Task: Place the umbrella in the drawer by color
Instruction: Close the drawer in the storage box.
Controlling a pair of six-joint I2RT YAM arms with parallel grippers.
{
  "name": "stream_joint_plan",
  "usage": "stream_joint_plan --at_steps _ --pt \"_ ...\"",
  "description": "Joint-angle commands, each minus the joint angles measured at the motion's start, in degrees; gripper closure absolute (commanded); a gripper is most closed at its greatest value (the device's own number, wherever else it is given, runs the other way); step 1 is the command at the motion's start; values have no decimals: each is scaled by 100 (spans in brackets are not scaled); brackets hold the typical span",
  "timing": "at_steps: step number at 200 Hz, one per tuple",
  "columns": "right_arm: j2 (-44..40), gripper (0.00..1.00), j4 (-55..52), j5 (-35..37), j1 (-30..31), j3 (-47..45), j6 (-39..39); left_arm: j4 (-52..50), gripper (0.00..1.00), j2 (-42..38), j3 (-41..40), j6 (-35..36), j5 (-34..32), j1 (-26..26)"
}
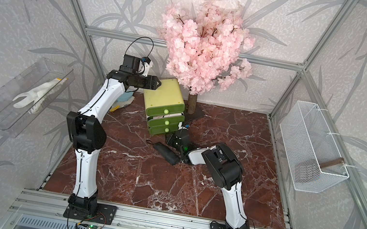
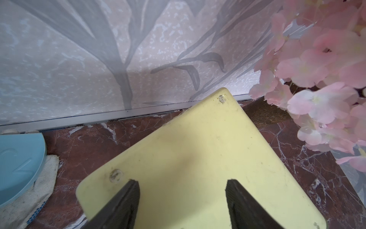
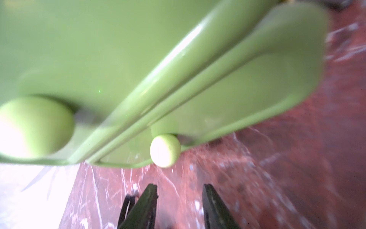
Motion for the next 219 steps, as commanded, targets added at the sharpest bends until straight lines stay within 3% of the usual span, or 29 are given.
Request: stream_joint_plan --at_steps 1,37,124,173,219 --pt "-476 58 -426 -75 -23 18 -359 -783 26 143 -219 -120 -25 -18" --pt "-706 61 -862 -27 -17 320 -761 -760 26 168 -207 -139 -3 -16" --pt "-176 64 -1364 -130 93 1835 -990 -739 27 223 -285 -236 138 -32" --pt "-90 83 -1158 -38 102 2009 -1068 -669 27 179 -388 -260 159 -53" --pt "-316 85 -1164 7 136 2105 -1200 -671 27 177 -409 -266 163 -56"
